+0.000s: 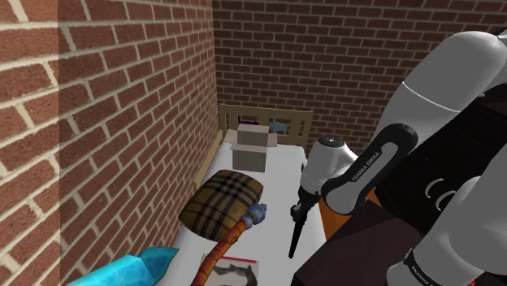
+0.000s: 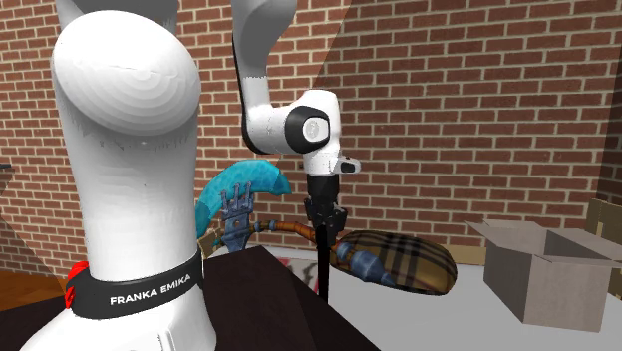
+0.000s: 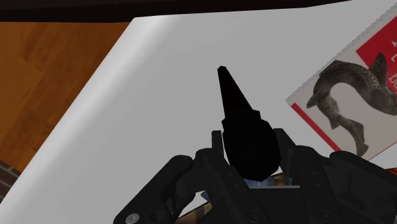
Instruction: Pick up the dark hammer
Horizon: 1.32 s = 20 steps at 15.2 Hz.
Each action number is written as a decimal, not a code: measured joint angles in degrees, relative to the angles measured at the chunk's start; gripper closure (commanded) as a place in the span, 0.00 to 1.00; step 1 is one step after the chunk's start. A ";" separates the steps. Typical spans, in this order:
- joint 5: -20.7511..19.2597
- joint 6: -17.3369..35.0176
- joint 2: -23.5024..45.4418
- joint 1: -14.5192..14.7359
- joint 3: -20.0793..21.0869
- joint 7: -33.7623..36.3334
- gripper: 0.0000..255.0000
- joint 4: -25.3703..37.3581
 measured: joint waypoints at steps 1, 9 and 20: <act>-0.01 0.01 0.01 -0.01 0.00 0.00 1.00 0.01; 2.39 -3.39 -3.69 0.58 -0.01 -1.70 1.00 -0.29; 5.26 -16.21 -15.99 2.11 -1.09 -3.63 1.00 0.31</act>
